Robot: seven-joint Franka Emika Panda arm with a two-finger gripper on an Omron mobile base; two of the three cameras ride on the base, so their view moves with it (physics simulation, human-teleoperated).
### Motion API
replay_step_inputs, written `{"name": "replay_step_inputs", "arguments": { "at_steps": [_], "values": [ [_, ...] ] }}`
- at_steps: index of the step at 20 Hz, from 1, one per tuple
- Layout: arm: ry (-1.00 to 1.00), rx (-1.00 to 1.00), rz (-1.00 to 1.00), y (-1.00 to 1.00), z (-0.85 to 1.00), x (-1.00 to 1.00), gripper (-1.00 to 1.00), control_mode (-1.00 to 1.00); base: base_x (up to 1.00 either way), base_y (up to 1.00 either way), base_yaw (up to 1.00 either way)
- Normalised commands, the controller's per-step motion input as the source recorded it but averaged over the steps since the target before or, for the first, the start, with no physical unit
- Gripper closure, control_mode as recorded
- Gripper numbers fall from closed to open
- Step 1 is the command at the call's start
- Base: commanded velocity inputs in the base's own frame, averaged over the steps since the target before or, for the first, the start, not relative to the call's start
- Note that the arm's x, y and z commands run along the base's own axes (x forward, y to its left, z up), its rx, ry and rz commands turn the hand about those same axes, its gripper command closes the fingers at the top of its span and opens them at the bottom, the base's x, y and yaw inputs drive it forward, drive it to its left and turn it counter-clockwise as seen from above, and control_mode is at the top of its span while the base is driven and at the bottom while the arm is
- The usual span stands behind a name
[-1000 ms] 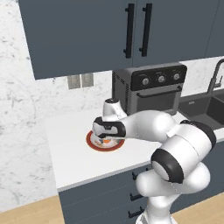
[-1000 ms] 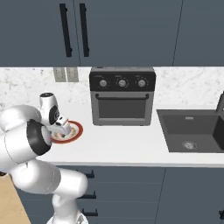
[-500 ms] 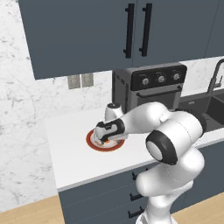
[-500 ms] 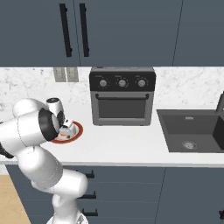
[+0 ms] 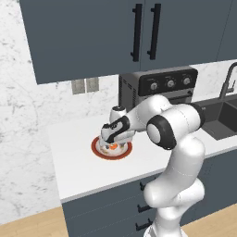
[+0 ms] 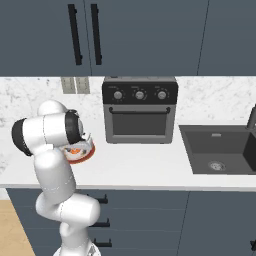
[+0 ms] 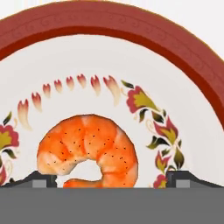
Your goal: Pick up the knife from the drawer and place it on the cutting board. Then place the meat from the plate to the cutting board.
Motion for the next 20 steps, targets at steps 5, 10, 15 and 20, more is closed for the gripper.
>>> {"name": "replay_step_inputs", "arguments": {
  "at_steps": [5,10,15,20],
  "values": [
    [0.06,-0.05,0.05,0.12,-0.25,0.28,-1.0,-1.0,0.0,0.0,0.0],
    [0.0,-0.04,0.02,0.04,-0.26,0.01,-1.0,-1.0,0.0,0.0,0.0],
    [0.0,0.0,0.0,0.01,-0.37,0.0,-1.0,-1.0,0.0,0.0,0.0],
    [-0.07,0.0,0.0,0.0,-0.64,-0.19,1.0,-1.0,0.0,0.0,0.0]
  ]
}}
